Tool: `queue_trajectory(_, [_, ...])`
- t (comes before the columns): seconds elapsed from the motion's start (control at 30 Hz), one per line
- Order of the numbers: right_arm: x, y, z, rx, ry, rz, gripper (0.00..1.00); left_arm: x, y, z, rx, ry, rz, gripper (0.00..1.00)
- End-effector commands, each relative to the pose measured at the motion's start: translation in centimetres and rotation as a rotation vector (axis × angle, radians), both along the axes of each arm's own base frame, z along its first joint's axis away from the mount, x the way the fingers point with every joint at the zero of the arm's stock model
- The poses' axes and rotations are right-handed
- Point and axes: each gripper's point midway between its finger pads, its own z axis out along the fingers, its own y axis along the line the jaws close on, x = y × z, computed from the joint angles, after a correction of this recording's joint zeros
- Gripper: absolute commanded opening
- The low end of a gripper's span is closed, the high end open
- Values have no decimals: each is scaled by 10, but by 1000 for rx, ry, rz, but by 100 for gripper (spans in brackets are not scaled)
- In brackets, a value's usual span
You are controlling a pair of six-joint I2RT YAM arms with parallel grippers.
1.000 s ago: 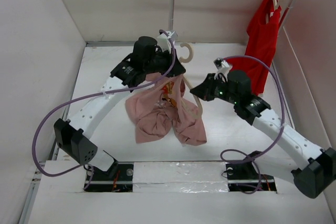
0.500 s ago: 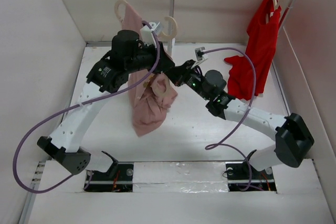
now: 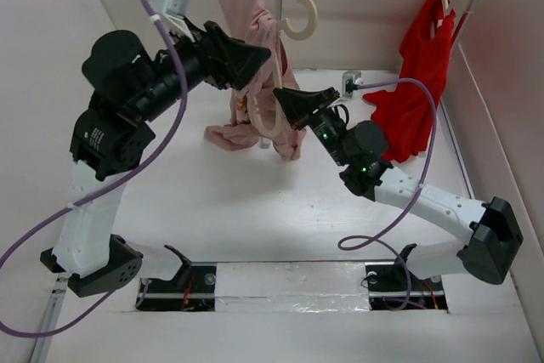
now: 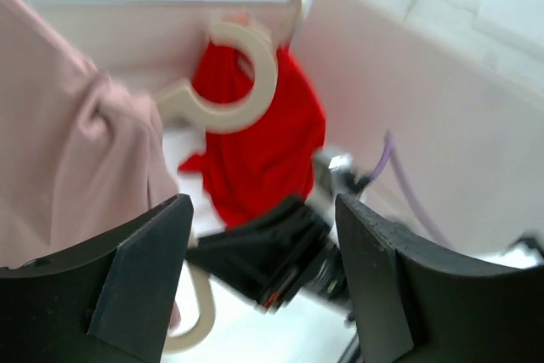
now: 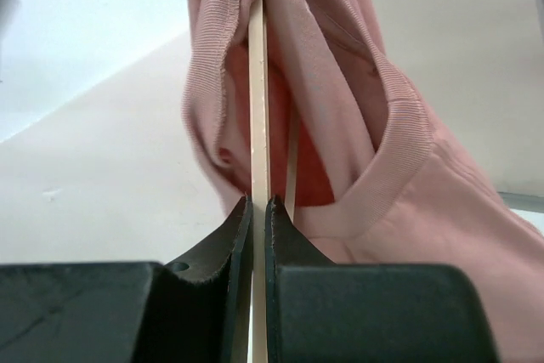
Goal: Place the t-shirt on the hanger
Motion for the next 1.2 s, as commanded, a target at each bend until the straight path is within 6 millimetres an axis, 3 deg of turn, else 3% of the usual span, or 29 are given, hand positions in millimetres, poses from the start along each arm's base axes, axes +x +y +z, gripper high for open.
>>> queue_trajectory(0.0, [-17, -29, 63, 126, -134, -52, 0, 11, 17, 31, -152, -13, 132, 63])
queue_trajectory(0.07, [-19, -32, 65, 118, -136, -56, 0, 17, 26, 48, -234, -51, 172, 60])
queue_trajectory(0.13, [-20, -32, 61, 95, -126, -57, 0, 35, 31, 49, -261, -23, 211, 60])
queue_trajectory(0.17, [-22, -33, 63, 95, -131, -52, 0, 53, 19, 36, -235, 23, 215, 61])
queue_trajectory(0.2, [-22, -33, 61, 86, -123, -51, 0, 54, 21, 48, -255, 15, 227, 62])
queue_trajectory(0.27, [-25, -35, 64, 78, -132, -52, 0, 74, 11, 30, -236, 82, 251, 66])
queue_trajectory(0.43, [-29, -34, 64, 34, -132, -38, 0, 105, 5, 19, -234, 108, 296, 71])
queue_trajectory(0.67, [-35, -29, 61, -1, -129, 1, 0, 131, -13, 2, -225, 137, 292, 71])
queue_trajectory(0.83, [-36, -31, 65, -12, -138, -7, 0, 150, -8, -13, -231, 162, 371, 70])
queue_trajectory(0.93, [-36, -23, 64, -37, -145, 20, 0, 153, -16, -13, -280, 150, 340, 68])
queue_trajectory(1.1, [-32, -18, 63, -48, -139, 19, 0, 158, -25, -19, -293, 169, 314, 55])
queue_trajectory(1.13, [-32, -19, 64, -47, -140, 17, 0, 159, -26, -18, -299, 163, 310, 52])
queue_trajectory(1.17, [-31, -18, 65, -50, -141, 16, 0, 158, -25, -16, -306, 158, 310, 42])
